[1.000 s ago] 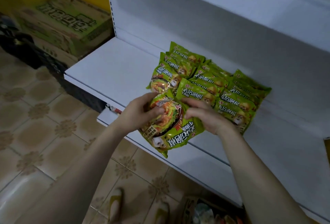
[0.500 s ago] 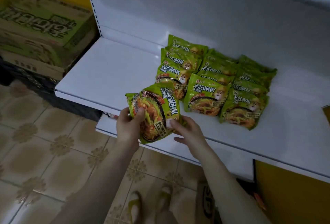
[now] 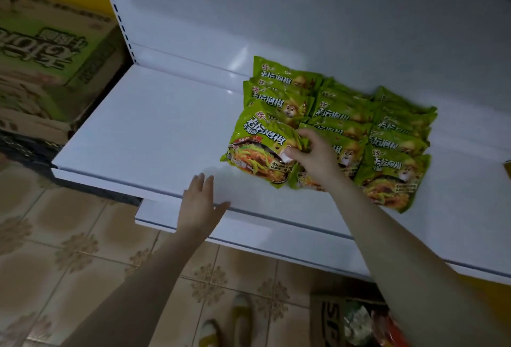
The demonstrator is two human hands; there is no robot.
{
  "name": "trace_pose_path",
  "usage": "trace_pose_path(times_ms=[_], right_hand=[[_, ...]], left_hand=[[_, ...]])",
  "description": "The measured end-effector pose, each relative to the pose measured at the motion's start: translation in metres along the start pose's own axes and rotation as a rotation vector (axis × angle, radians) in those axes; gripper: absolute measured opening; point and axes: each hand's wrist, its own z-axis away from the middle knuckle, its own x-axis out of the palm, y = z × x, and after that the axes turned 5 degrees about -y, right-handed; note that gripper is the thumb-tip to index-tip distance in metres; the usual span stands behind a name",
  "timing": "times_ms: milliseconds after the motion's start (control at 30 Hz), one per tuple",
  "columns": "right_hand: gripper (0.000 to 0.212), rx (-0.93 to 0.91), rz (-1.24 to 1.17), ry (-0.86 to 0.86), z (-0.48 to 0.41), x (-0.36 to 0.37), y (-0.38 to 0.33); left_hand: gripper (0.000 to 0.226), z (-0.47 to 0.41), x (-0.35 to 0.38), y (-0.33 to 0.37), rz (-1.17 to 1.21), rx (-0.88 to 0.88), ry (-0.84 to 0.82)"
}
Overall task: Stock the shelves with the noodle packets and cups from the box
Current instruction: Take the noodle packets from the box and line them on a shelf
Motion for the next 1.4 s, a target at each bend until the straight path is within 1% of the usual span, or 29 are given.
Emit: trace_pose_path(times_ms=[100, 167, 300, 433, 533, 700, 833, 933, 1000, 1033, 1167, 1200, 1300, 1400], right_hand=[[0.048, 0.038, 0.068, -0.077, -0.022, 0.004, 0.003], [0.049, 0.047, 0.092, -0.118, -0.03, 0.009, 0.005], [0.055, 0.007, 0.165, -0.088, -0.037, 0.013, 0.003], [0.067, -0.033, 0.23, -0.047, -0.032, 0.018, 0.007], [0.073, -0.059, 0.332, -0.007, -0.025, 0.023, 0.012], [0.067, -0.126, 0.438, 0.11, -0.016, 0.032, 0.015], [0.063, -0.162, 0.433, 0.175, -0.015, 0.035, 0.018], [0.051, -0.189, 0.425, 0.234, -0.01, 0.029, 0.022], [0.041, -0.192, 0.432, 0.272, -0.003, 0.016, 0.028], [0.037, -0.163, 0.435, 0.28, 0.002, 0.007, 0.031], [0.026, -0.025, 0.421, 0.266, 0.033, -0.036, 0.052], [0.025, 0.009, 0.414, 0.258, 0.043, -0.048, 0.059], [0.024, 0.137, 0.4, 0.26, 0.082, -0.084, 0.088], [0.025, 0.313, 0.394, 0.242, 0.131, -0.12, 0.128]], left_hand=[[0.078, -0.013, 0.014, 0.0, -0.066, 0.0, -0.045], [0.082, -0.018, 0.022, -0.001, -0.104, 0.0, -0.042], [0.078, -0.021, 0.03, -0.004, -0.207, 0.023, -0.029], [0.074, -0.022, 0.033, -0.006, -0.195, 0.048, 0.013], [0.074, -0.023, 0.036, -0.008, -0.203, 0.057, 0.042], [0.073, -0.024, 0.039, -0.011, -0.243, 0.093, 0.081], [0.074, -0.023, 0.04, -0.014, -0.3, 0.111, 0.07], [0.073, -0.023, 0.036, -0.015, -0.345, 0.111, 0.036], [0.065, -0.021, 0.032, -0.01, -0.4, 0.127, 0.018], [0.059, -0.019, 0.03, -0.005, -0.434, 0.18, 0.029], [0.024, 0.013, 0.034, 0.037, -0.485, 0.534, 0.031], [0.022, 0.026, 0.038, 0.052, -0.49, 0.606, 0.012], [0.032, 0.062, 0.063, 0.094, -0.532, 0.77, -0.083], [0.037, 0.097, 0.098, 0.128, -0.56, 0.858, -0.193]])
